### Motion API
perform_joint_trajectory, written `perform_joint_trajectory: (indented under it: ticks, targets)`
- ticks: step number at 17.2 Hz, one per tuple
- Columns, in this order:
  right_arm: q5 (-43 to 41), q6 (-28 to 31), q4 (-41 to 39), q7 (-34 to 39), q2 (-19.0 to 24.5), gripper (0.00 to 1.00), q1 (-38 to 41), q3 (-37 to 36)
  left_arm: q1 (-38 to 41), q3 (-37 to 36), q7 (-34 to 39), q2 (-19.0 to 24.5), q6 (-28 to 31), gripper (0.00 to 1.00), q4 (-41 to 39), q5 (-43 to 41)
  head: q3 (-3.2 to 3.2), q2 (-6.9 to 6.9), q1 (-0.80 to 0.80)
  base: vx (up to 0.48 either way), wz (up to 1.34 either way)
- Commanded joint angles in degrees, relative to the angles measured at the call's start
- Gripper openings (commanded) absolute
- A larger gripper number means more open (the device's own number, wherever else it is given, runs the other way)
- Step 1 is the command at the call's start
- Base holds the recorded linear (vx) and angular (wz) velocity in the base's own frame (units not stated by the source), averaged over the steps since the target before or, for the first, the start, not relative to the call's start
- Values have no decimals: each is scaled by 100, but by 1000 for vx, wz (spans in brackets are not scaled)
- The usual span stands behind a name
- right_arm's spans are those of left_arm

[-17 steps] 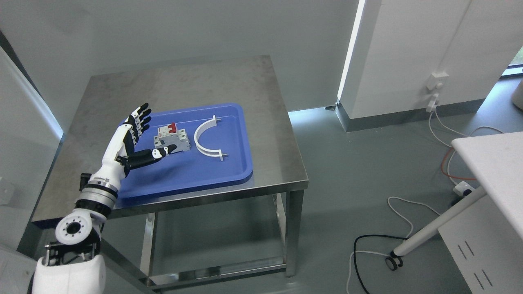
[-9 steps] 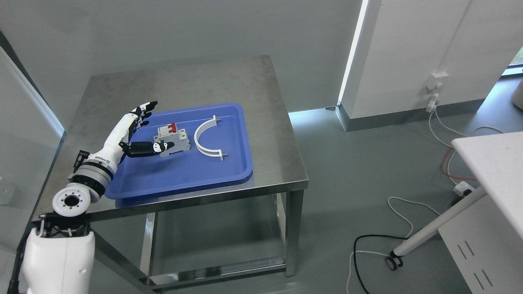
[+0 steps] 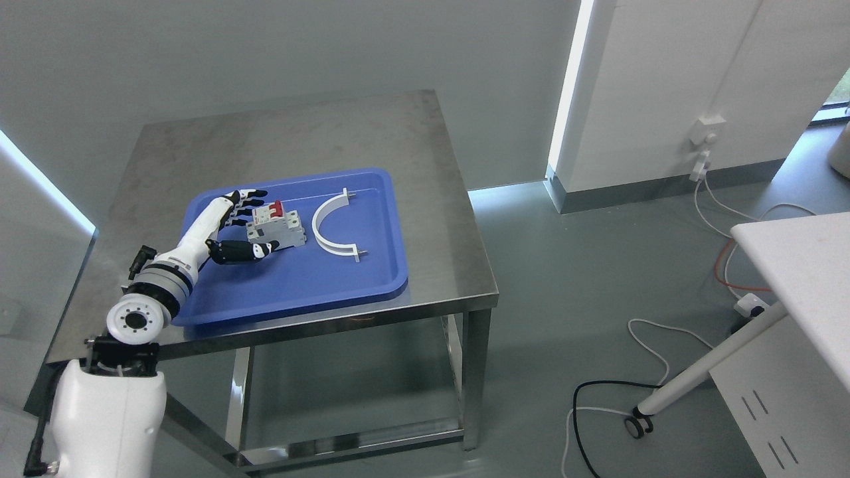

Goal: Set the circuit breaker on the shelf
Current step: 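Close the left hand fingers around the circuit breaker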

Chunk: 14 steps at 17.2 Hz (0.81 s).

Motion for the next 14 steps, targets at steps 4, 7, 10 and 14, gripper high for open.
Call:
perform_joint_trajectory:
  ticks: [4, 7, 10, 14]
  targets:
    - [0, -527, 0, 4, -100, 100, 0, 114, -15, 256, 8, -107, -633, 24, 354, -234, 0, 0, 0, 0, 0]
    - [0, -527, 0, 4, -100, 100, 0, 114, -15, 650, -1, -247, -1144, 9, 337, -164, 0, 0, 0, 0, 0]
    - [0, -527, 0, 4, -100, 100, 0, 114, -303, 1737, 16, -1132, -1459, 10, 214, -7, 0, 0, 0, 0, 0]
    - [0, -527, 0, -5, -100, 100, 0, 114, -297, 2261, 1136, -1132, -2770, 11, 161, 1239, 0, 0, 0, -10, -7]
